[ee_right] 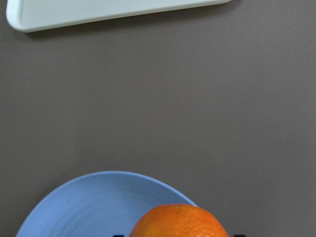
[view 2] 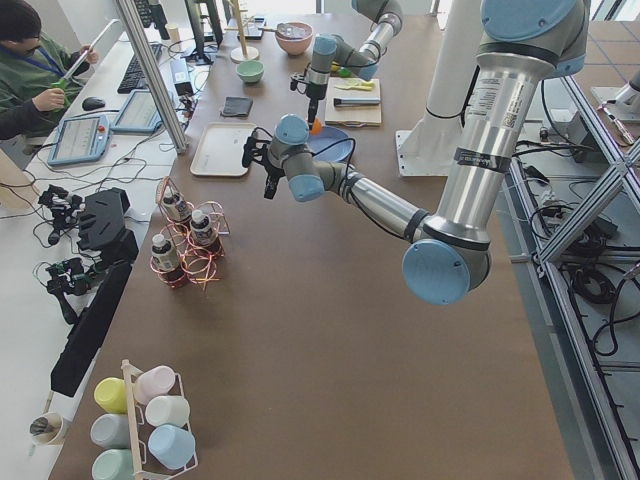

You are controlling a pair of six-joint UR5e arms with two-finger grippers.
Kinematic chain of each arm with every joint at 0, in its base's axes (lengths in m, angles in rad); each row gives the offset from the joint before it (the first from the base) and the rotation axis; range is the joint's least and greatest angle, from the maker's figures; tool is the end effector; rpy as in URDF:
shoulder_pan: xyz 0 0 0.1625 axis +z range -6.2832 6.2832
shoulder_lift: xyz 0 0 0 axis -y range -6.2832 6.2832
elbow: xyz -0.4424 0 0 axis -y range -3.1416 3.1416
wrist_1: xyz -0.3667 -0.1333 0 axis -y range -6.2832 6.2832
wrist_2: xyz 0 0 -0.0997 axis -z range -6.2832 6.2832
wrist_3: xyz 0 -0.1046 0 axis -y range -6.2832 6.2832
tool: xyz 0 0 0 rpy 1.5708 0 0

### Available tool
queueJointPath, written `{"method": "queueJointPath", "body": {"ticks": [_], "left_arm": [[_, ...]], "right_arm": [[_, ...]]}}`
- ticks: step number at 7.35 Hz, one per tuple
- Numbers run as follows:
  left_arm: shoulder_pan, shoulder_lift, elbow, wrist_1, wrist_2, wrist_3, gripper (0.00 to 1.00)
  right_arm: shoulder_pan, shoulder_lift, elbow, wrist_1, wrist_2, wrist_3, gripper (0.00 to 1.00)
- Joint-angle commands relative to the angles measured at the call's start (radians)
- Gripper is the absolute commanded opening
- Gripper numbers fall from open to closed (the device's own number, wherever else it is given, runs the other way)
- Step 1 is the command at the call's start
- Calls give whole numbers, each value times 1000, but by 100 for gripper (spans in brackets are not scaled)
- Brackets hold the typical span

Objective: Pick orange to plate
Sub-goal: 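Carry the orange with the right gripper over the blue plate and lower it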

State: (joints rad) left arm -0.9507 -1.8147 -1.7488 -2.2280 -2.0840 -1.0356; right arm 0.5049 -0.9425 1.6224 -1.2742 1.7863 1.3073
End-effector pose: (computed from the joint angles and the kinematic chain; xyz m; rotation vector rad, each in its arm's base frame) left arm 0.2638 -0.5105 0.3968 0.3718 1.0855 -0.0922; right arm -0.5465 -0.4288 0.2645 0.1809 -0.9760 0.1161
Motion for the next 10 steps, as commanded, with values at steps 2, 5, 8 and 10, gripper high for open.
{"method": "queueJointPath", "body": {"ticks": [2, 5, 8, 10], "left_arm": [[-19, 20, 11, -1, -14, 25, 98], [-19, 34, 15, -1, -14, 25, 98], [-20, 35, 14, -2, -14, 25, 98], [-55, 87, -1, -1, -68, 63, 98]], "right_arm": [[-115, 22, -12, -7, -93, 46, 0], [-89, 50, -24, -10, -96, 47, 29], [-89, 44, -18, -8, -110, 46, 100], [-72, 36, 78, -165, -99, 33, 100]]}}
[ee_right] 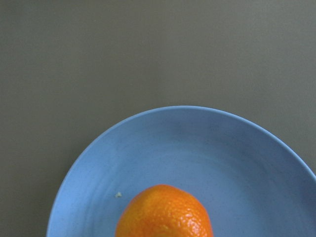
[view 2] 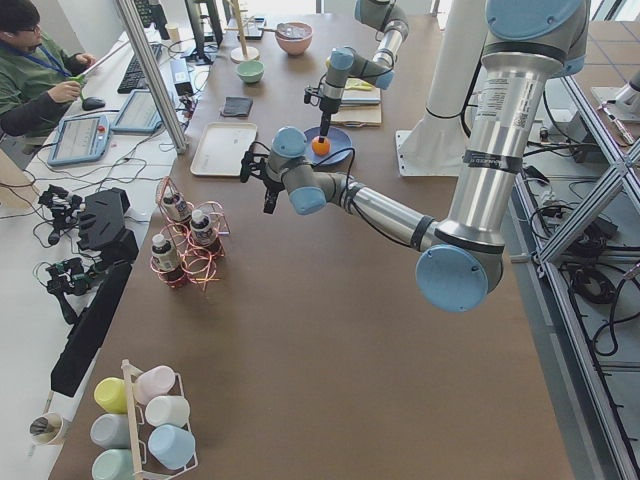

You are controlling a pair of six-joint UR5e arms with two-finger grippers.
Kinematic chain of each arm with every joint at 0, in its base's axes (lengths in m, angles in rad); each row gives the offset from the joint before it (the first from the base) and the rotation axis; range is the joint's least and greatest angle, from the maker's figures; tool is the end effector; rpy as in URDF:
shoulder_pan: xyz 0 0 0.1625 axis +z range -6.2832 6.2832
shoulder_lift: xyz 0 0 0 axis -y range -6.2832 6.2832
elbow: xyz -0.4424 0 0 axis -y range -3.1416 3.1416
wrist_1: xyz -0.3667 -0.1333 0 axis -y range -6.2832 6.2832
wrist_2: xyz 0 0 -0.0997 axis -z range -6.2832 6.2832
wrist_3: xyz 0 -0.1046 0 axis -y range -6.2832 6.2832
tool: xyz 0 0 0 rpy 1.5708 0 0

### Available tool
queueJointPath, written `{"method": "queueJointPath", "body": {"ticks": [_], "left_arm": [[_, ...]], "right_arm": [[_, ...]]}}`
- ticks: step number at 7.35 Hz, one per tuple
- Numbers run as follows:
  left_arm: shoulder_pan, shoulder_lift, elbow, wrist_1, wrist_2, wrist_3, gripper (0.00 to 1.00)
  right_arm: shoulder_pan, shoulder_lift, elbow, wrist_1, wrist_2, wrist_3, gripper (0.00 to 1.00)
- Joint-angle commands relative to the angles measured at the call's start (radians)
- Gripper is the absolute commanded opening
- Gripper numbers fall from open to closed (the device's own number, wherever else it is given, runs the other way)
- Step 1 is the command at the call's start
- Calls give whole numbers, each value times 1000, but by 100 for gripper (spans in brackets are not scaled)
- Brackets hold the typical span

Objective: Pick orange to plate
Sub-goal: 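Carry the orange with the right gripper over the blue plate and lower it, then open the right gripper to release the orange and lift away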

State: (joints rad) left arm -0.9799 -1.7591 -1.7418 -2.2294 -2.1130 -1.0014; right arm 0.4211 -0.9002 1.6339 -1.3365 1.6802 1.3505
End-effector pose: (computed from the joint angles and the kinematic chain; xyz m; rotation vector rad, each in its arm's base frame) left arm 0.2432 -0.5048 0.4303 0.3396 1.0512 -0.0921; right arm -0.5794 -0.3931 0.2404 0.2094 -0.9501 0.1318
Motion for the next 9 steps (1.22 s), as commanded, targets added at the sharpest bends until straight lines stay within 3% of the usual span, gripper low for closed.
{"method": "queueJointPath", "body": {"ticks": [1, 3, 5, 7, 9], "left_arm": [[-96, 123, -13, 1, -92, 228, 98], [-271, 214, -13, 89, -93, 540, 98], [-475, 225, -27, 331, -94, 919, 98], [-586, 217, -45, 512, -93, 1067, 98], [-612, 234, -38, 528, -96, 1083, 98]], "right_arm": [[49, -26, 158, -245, 53, -36, 100], [199, -165, 268, -302, 197, -170, 100], [402, -329, 287, -302, 335, -488, 100], [595, -474, 284, -297, 445, -756, 100], [817, -564, 249, -299, 582, -955, 100]]}}
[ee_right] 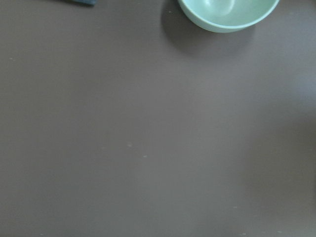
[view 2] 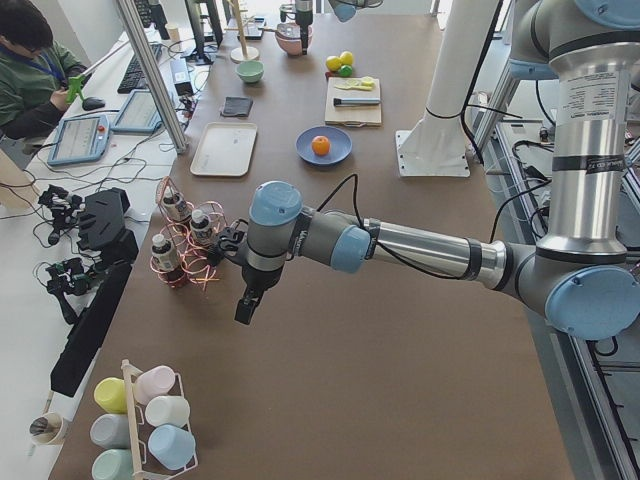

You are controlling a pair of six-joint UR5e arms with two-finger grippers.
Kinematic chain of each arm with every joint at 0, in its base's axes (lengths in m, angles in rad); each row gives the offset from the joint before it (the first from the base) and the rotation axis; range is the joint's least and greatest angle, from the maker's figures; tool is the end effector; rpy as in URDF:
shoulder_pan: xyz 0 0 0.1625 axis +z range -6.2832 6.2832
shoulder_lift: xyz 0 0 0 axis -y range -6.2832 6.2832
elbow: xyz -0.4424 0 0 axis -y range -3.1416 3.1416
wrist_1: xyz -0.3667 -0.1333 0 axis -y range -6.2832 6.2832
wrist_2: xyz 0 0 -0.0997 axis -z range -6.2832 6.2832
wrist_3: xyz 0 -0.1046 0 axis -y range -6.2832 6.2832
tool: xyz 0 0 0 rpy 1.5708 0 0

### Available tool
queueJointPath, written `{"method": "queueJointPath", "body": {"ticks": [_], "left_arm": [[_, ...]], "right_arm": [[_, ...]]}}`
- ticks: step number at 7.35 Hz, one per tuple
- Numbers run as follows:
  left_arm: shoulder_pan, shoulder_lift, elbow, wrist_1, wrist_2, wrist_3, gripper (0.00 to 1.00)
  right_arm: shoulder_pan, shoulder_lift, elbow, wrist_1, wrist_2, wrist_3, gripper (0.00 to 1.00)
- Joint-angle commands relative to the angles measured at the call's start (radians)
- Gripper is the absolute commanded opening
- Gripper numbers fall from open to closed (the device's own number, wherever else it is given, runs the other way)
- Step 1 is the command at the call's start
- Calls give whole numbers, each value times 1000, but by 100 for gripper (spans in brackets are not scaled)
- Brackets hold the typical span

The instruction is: Pick orange to plate

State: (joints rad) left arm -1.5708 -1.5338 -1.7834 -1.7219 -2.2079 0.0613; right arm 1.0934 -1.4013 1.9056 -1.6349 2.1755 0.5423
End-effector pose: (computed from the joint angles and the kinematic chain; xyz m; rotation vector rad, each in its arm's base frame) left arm -0.0711 -0.4661 0.5882 0.3350 0.6218 0.1628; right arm -0.1745 -0.4980 0.4567 0.0820 -0.7269 -0.0711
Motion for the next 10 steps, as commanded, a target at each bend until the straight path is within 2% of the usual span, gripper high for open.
{"method": "queueJointPath", "body": {"ticks": [1, 2, 3, 4, 6, 10], "left_arm": [[-21, 12, 7, 22, -1, 20, 98], [-21, 26, 15, 22, -24, 20, 98], [-21, 26, 28, 19, -95, 19, 98], [-20, 23, 51, 10, -122, 17, 98], [-20, 24, 53, 8, -121, 18, 98], [-20, 27, 91, 5, -122, 20, 98]], "right_arm": [[275, -85, -87, -8, 146, -336, 100], [378, -96, -164, -10, 188, -467, 100], [449, -103, -237, -2, 188, -584, 100], [501, -125, -285, 0, 185, -660, 100], [549, -165, -275, 1, 187, -662, 100], [557, -173, -272, 1, 188, -654, 100]]}}
